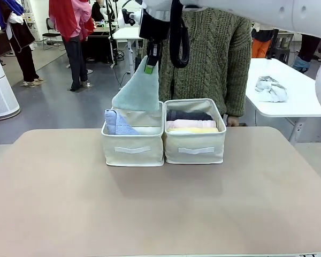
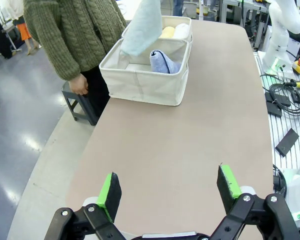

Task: Sort the towels based on their folding style.
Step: Pick up another triangle-folded towel from the table and place it in the left Fabric basket.

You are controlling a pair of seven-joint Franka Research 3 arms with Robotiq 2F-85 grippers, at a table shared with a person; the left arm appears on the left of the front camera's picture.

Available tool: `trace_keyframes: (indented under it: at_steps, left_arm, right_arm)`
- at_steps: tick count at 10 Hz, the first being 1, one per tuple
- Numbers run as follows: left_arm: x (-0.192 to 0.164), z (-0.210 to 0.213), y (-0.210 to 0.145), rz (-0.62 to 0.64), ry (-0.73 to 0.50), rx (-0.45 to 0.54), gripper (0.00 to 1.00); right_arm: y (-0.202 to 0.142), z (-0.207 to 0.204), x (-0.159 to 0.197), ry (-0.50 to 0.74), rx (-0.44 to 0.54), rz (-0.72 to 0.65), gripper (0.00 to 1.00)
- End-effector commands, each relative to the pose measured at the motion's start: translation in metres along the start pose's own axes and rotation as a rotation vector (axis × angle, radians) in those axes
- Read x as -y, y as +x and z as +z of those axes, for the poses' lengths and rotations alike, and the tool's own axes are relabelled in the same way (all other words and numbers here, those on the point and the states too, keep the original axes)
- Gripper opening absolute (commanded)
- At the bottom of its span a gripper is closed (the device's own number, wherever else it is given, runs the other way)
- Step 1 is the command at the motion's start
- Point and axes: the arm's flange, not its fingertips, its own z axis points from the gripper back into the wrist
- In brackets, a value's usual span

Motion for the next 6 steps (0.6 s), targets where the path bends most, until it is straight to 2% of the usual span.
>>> trace_keyframes:
  at_steps: [1, 5, 6]
  left_arm:
    - [0.001, 0.000, 0.000, -0.008, 0.002, 0.015, 1.00]
    - [0.001, 0.000, 0.000, -0.008, 0.002, 0.015, 1.00]
    - [0.001, 0.000, 0.000, -0.008, 0.002, 0.015, 1.00]
  right_arm:
    - [0.005, -0.008, 0.011, -0.031, 0.029, 0.067, 0.19]
    - [0.007, -0.038, 0.005, -0.025, 0.061, 0.193, 0.19]
    - [0.004, -0.042, 0.004, -0.009, 0.056, 0.189, 0.19]
